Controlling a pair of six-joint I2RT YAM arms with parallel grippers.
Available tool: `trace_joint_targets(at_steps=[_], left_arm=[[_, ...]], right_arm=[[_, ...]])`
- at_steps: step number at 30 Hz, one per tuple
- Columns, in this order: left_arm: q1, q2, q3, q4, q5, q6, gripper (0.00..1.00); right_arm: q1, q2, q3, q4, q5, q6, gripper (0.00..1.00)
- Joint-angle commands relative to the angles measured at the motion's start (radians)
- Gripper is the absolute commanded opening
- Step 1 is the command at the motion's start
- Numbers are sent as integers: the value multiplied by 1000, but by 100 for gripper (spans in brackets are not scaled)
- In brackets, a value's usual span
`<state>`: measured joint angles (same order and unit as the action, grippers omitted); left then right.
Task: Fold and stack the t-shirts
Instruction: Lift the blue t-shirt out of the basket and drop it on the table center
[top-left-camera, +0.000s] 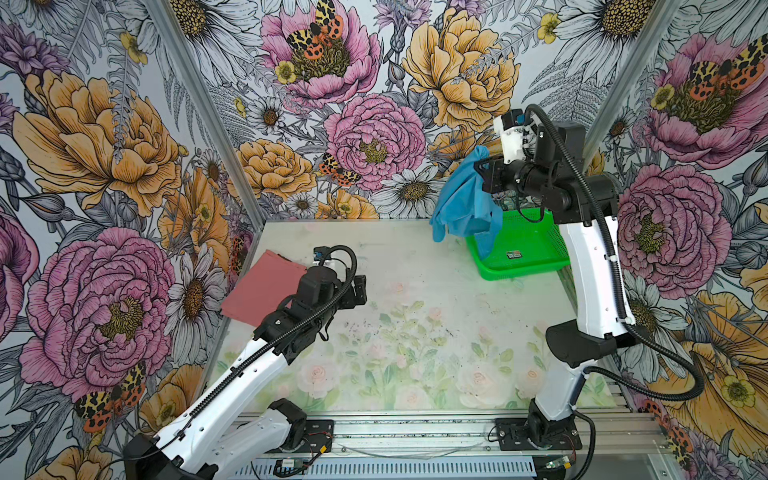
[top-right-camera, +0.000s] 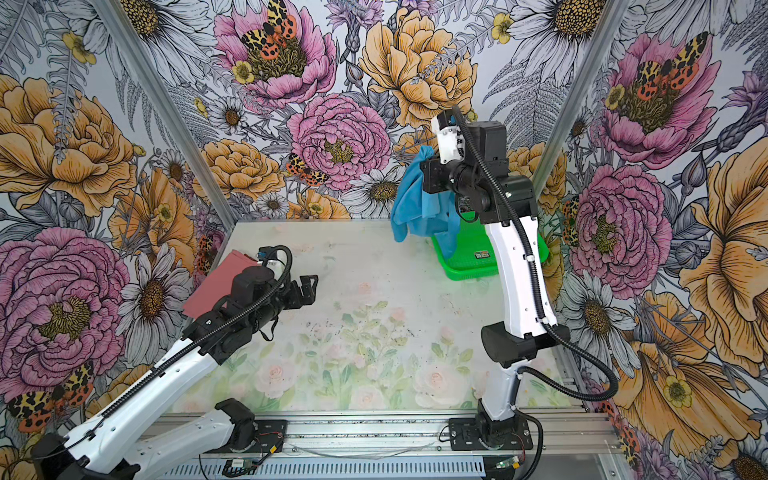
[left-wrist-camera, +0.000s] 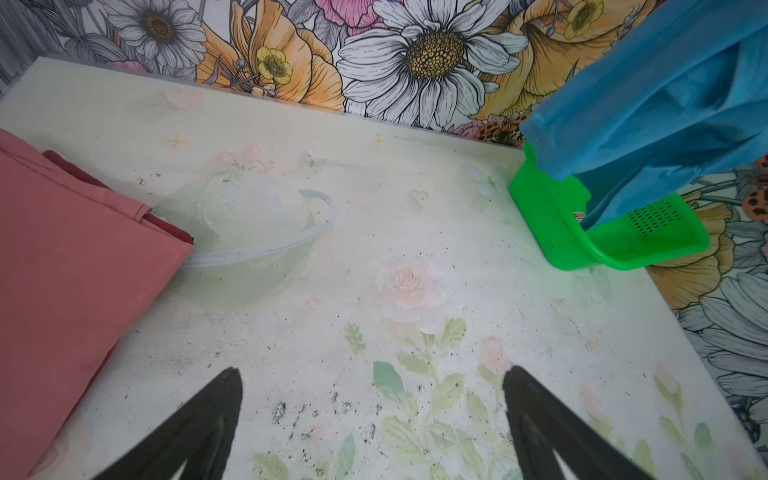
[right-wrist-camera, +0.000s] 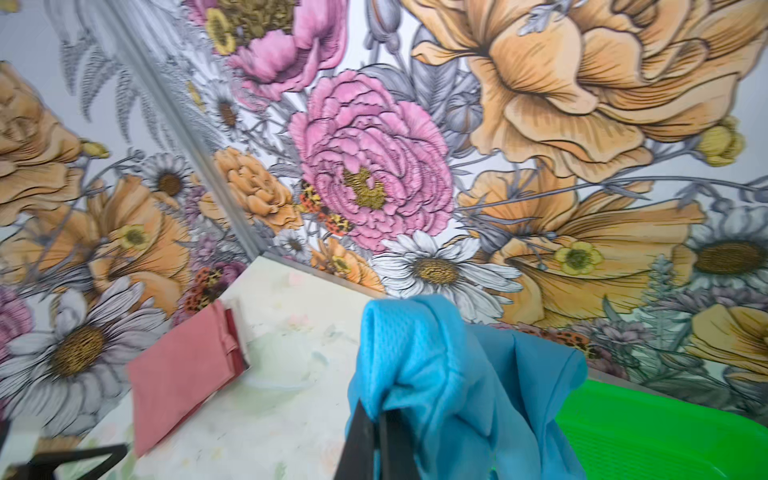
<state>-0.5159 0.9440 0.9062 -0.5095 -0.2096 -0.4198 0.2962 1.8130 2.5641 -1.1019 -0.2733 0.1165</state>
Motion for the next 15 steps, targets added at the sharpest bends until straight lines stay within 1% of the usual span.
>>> trace_joint_targets(at_steps=[1,3,7,10,12,15], left_arm=[[64,-16,33,-14,116,11,99],[97,-15,30,-14,141,15,99],[135,-4,13,-12,165,14,99],[139,3,2,-12,175,14,99],[143,3,-4,-12,180,9,99],[144,-7,-10,-13,188,4,99]], right_arm=[[69,-76,-114,-1,-29,-34,1],[93,-125,-216,24,3,-31,1],[94,-203,-484,105,83,1,0],[103,-253,-665,210,16,12,0],[122,-267,-728,246,-9,21,0],[180,-289,-790,270,35,21,0]])
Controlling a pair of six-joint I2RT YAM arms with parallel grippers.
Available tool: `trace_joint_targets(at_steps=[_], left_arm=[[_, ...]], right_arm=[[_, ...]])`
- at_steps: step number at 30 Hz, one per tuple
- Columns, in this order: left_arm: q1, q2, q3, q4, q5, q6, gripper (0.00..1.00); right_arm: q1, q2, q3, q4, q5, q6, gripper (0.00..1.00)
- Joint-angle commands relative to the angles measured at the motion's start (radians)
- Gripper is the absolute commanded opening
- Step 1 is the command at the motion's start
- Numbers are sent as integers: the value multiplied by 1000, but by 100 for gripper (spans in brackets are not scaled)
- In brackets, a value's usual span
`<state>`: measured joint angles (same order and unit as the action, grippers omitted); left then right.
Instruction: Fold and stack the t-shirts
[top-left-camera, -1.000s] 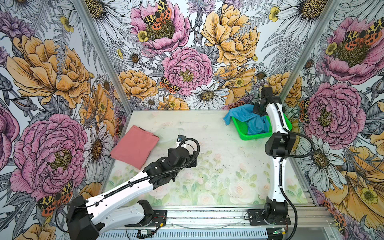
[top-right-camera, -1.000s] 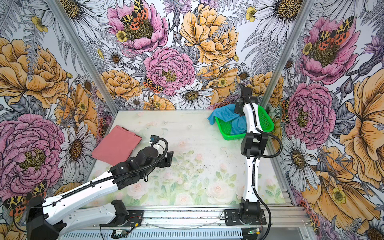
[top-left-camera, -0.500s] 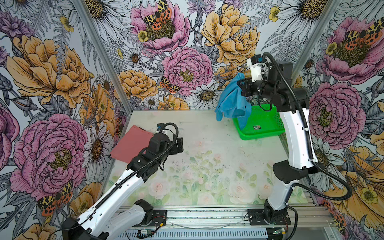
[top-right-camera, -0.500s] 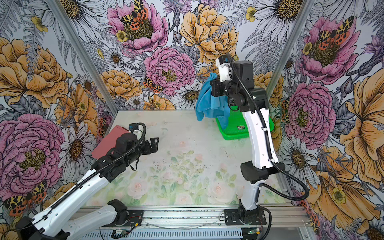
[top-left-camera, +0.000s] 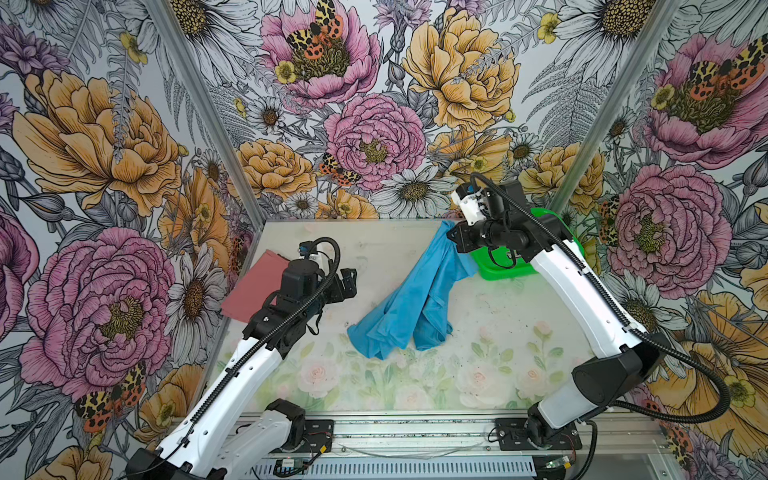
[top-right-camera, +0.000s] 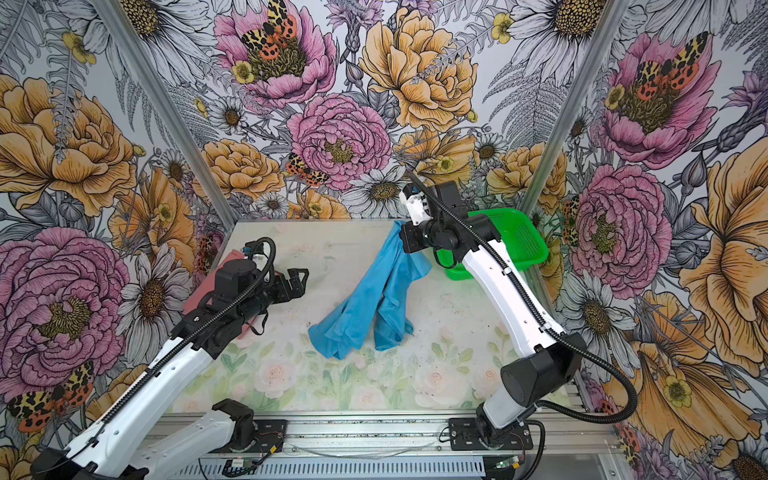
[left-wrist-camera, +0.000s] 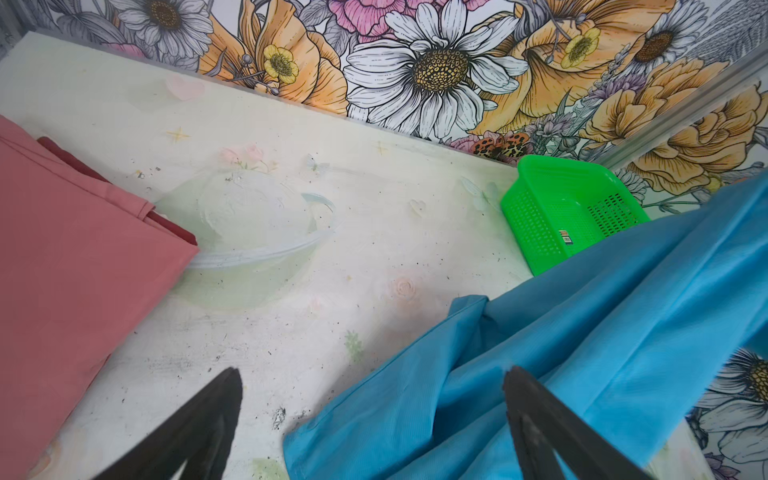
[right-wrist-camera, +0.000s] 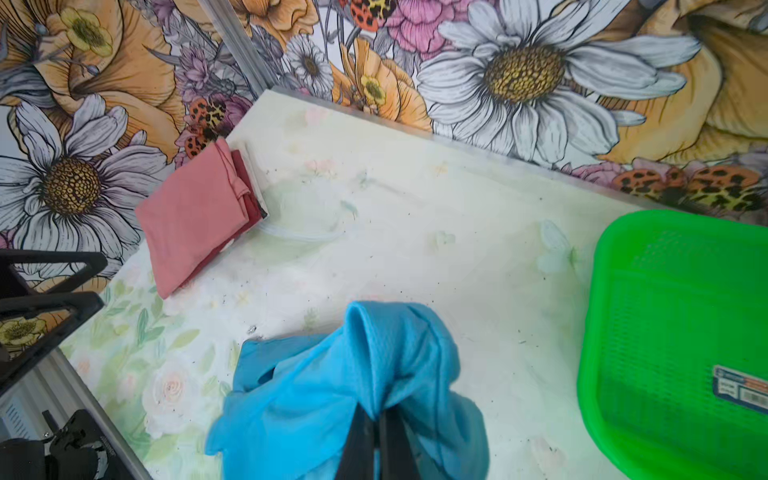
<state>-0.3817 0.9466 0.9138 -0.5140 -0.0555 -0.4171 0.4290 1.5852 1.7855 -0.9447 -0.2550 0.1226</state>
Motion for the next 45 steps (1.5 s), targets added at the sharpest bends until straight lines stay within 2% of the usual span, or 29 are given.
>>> trace_joint_targets(at_steps=[1,5,8,11,12,14,17,18,26,32,37,43,45], left_arm=[[10,-19,-23,-7,34,0,99],[19,-56,-36,-8,51,-1,99],[39,-74,-44,-8,69,-13,99],[64,-77,-46,-8,91,-29,99],[71,-77,-51,-8,94,-34,99],[83,-81,-64,-7,99,-57,99],[88,-89,-88,-9,109,-67,99],[90,-94,-98,-9,113,-72,99],[94,-93,-169,17,132,-118,99],[87,-43,-224,92,161,-164,99],[73,-23,-243,108,161,-178,99],[83,-55,-266,108,151,-174,99],[92,-58,-269,110,149,-171,99]], right_arm=[[73,-75,-35,122,41,16,0],[176,-127,-73,121,126,15,1],[204,-109,-64,122,91,56,2],[249,-21,-23,123,79,81,5],[256,16,-10,126,86,90,13],[255,109,33,126,118,125,41],[242,177,39,124,157,149,64],[240,179,21,125,168,152,69],[226,95,-302,153,238,155,71],[223,104,-471,286,137,179,68],[244,188,-428,343,89,174,64],[325,267,-358,332,223,132,65],[338,276,-352,334,224,139,66]])
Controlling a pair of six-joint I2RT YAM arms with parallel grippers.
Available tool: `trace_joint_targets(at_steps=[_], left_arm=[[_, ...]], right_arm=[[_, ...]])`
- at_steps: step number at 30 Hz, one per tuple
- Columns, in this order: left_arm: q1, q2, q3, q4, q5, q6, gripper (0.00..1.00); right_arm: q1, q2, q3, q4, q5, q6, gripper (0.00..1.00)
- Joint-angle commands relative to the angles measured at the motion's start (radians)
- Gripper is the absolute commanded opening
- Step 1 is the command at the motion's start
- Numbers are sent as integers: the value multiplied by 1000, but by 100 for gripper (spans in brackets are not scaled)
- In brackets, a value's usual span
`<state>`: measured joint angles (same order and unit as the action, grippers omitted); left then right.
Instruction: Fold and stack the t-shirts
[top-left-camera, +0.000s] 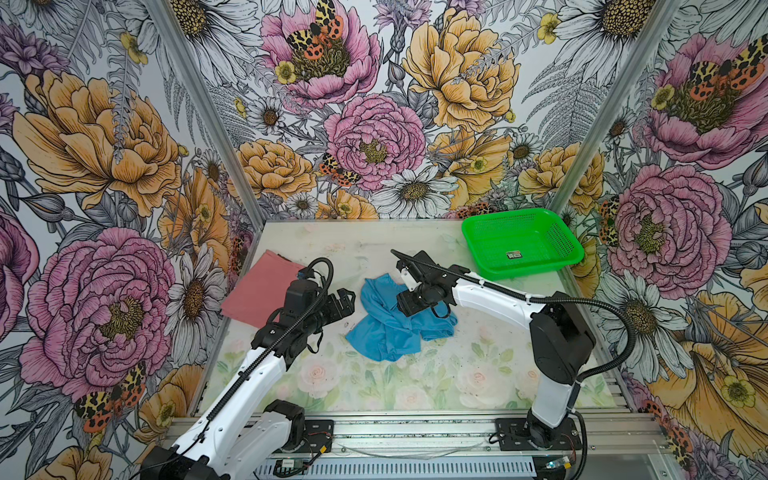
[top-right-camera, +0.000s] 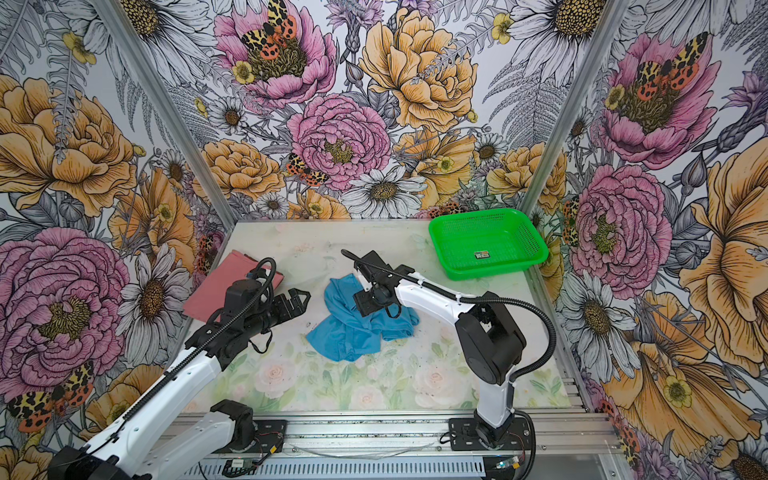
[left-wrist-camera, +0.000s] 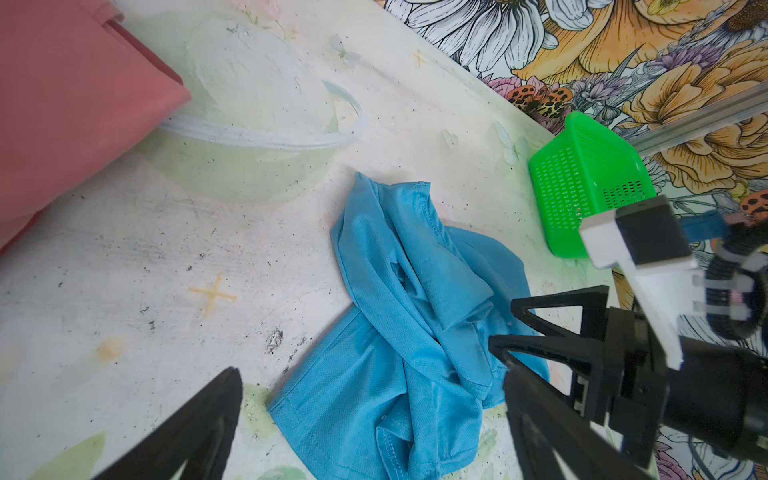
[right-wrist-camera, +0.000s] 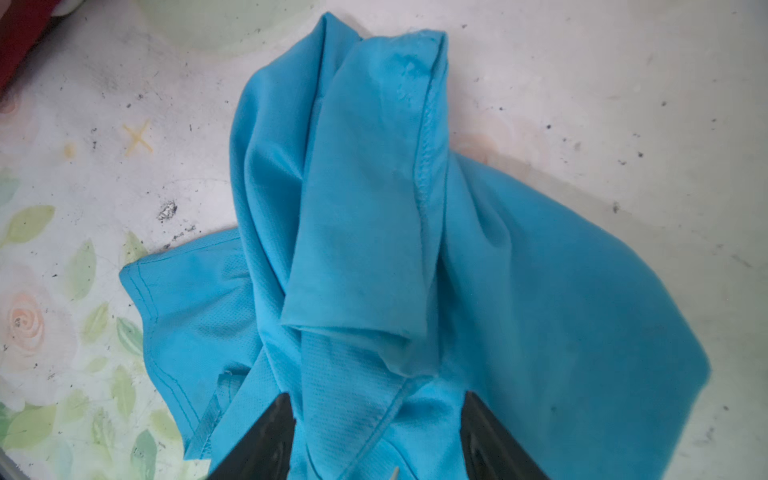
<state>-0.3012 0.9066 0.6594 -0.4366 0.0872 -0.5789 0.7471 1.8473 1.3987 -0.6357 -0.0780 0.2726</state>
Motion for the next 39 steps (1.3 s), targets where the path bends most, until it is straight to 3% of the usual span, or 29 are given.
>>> trace_joint_targets(at_steps=[1,9,14,18,23,27,29,30,32,34,39], left_arm=[[16,-17,-16,35,8,-7,99],[33,22,-11,74,32,-4,99],[36,25,-14,78,43,-2,99],[39,10,-21,79,40,-2,99],[43,25,-20,101,50,-6,99],[48,50,-9,114,63,-6,99],[48,59,0,120,63,-7,99],[49,64,4,123,63,-6,99],[50,77,16,132,62,-3,99],[50,93,27,140,63,-1,99],[47,109,42,141,71,-4,99]], right_arm=[[27,21,42,25,47,-9,66],[37,137,144,23,46,9,64],[38,114,194,23,137,21,5],[75,-54,156,24,201,-47,1],[141,-364,14,16,204,-122,1],[216,-657,-212,8,227,-44,5],[234,-789,-326,3,231,40,18],[243,-857,-383,2,266,98,32],[244,-964,-476,-1,317,183,49],[241,-1027,-528,-1,341,223,58],[225,-921,-526,-2,273,205,61]])
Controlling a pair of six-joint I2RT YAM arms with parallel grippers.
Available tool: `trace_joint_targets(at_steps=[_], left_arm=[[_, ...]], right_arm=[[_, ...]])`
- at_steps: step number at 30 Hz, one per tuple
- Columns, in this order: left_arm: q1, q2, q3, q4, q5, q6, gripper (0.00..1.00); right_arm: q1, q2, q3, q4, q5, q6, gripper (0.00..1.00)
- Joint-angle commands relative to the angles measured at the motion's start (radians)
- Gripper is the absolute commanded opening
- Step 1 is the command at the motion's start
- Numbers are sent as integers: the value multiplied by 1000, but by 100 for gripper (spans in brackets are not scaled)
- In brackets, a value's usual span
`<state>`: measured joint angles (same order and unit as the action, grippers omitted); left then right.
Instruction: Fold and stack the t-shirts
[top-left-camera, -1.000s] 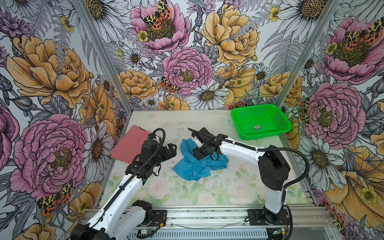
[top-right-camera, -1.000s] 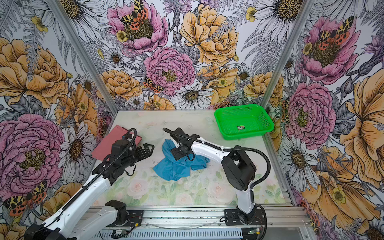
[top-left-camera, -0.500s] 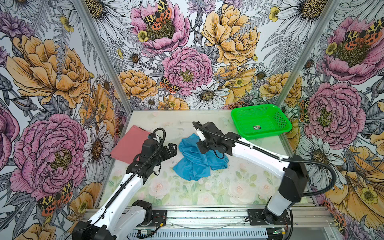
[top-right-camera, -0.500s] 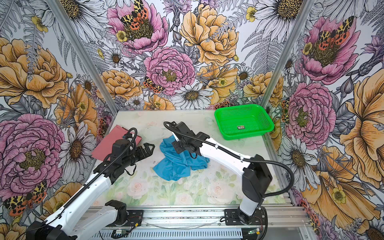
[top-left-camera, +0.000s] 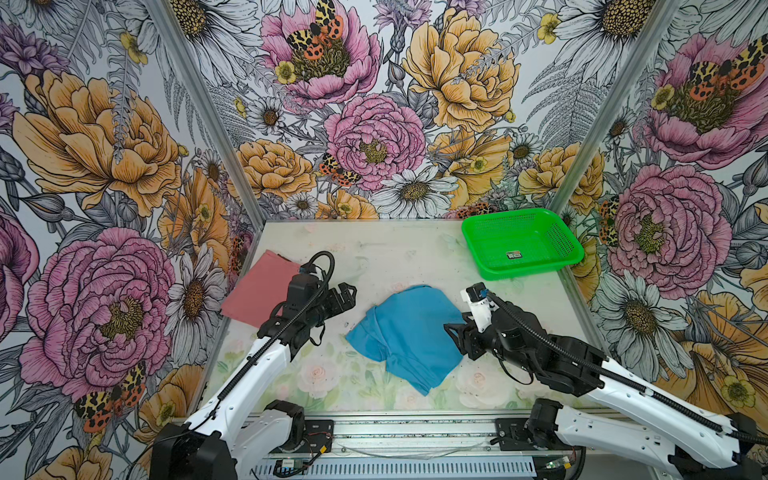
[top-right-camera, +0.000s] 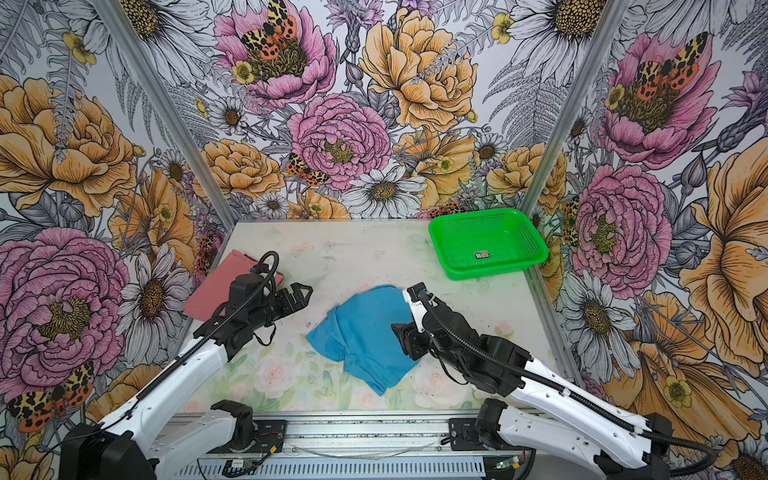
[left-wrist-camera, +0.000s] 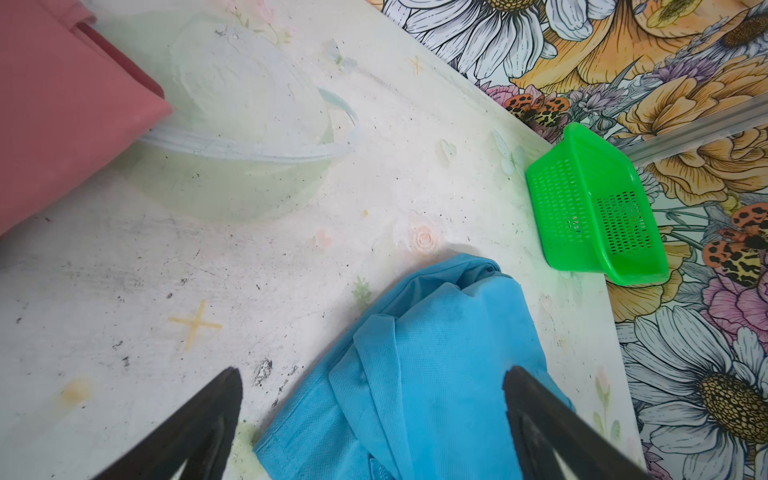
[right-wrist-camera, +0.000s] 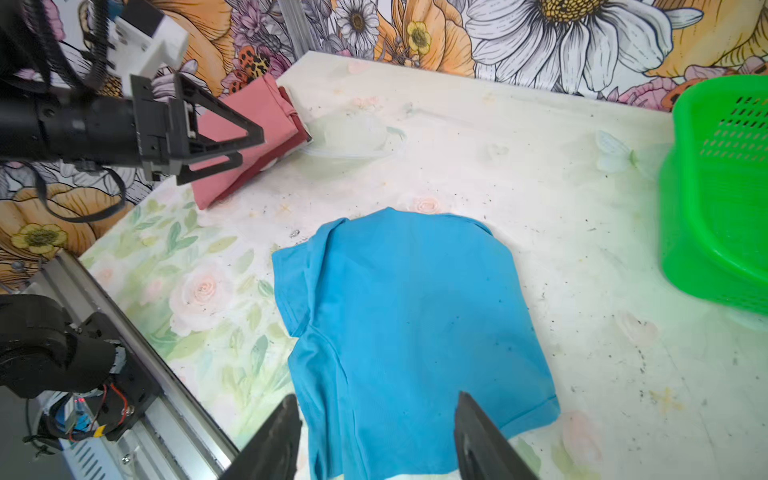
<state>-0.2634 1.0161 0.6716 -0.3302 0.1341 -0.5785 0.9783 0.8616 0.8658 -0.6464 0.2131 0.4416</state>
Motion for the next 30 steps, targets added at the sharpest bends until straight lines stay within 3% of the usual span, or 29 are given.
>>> trace_joint_targets(at_steps=[1,5,12,19,30], left_arm=[[7,-3,26,34,25,-6,99],[7,-22,1,34,15,-11,99],[10,-20,-10,34,11,-11,99],[11,4,-5,52,17,-14,99],[13,-2,-7,52,15,-15,99]], right_arm=[[-7,116,12,10,-53,34,61],[31,334,13,15,-155,41,55],[240,606,19,47,-190,66,44],[330,690,-8,108,-210,132,44],[331,735,-56,115,-133,182,41]])
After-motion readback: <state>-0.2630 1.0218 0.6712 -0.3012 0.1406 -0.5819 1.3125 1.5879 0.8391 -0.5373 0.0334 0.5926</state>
